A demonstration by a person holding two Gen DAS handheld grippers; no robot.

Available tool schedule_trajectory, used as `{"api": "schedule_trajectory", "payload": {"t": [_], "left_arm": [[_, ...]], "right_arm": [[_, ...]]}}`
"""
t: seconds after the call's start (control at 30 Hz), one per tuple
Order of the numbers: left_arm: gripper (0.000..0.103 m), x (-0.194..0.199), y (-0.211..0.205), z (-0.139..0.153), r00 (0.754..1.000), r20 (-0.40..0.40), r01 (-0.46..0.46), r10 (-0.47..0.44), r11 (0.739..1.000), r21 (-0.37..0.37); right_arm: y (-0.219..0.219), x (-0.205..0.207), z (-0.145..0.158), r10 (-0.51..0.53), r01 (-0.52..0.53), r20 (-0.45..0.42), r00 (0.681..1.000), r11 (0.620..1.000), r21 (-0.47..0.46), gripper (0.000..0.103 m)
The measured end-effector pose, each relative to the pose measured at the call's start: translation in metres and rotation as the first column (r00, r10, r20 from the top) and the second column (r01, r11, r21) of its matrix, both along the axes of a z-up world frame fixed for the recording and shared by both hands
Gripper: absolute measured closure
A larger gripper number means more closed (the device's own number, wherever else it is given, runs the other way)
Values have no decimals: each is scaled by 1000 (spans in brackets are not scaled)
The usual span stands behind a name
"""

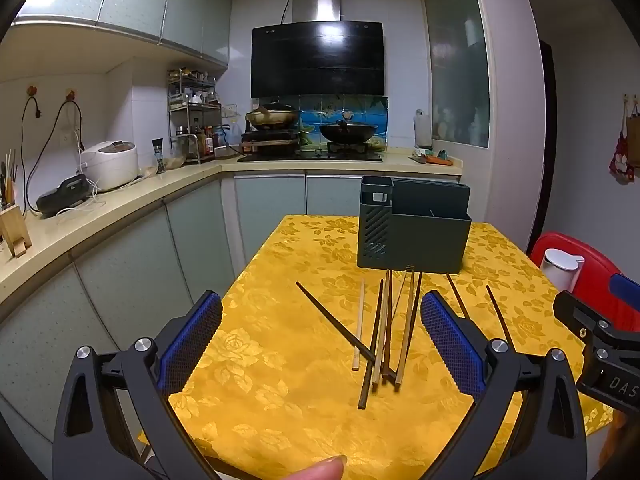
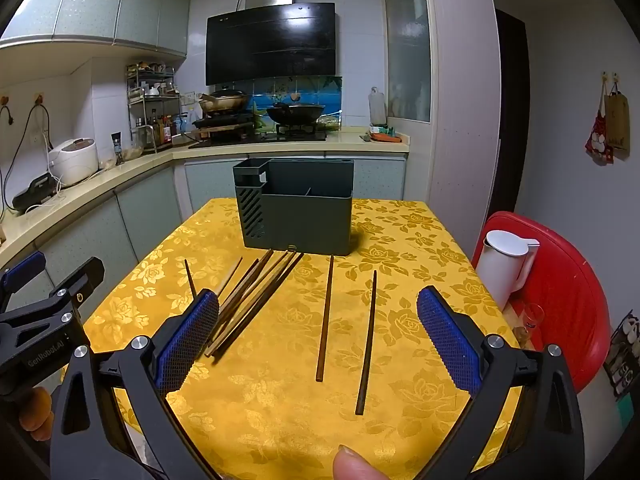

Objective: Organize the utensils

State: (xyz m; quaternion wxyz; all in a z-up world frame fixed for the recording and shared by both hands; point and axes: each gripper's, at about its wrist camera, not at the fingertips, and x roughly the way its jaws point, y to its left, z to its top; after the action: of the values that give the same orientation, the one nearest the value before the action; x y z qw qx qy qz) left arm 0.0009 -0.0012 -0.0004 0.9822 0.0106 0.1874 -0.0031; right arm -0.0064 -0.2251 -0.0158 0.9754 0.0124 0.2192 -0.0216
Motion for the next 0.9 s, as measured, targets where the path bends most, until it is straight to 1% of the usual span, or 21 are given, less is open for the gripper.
{"api": "schedule_trajectory", "payload": {"t": [0.3, 0.5, 0.9], "left_arm": [[7, 0, 0, 0, 1000, -3, 1, -1, 1000, 1], [7, -1, -9, -5, 1000, -7, 3, -3, 1000, 0], [7, -2, -9, -5, 1000, -9, 4, -4, 1000, 1]], "right_arm": [[0, -1, 1, 2, -2, 0, 1000, 1000, 1, 6], [0, -1, 1, 1, -1, 0, 1000, 1000, 1, 6], [0, -1, 2, 1, -1, 1, 1000, 1000, 2, 6]]}}
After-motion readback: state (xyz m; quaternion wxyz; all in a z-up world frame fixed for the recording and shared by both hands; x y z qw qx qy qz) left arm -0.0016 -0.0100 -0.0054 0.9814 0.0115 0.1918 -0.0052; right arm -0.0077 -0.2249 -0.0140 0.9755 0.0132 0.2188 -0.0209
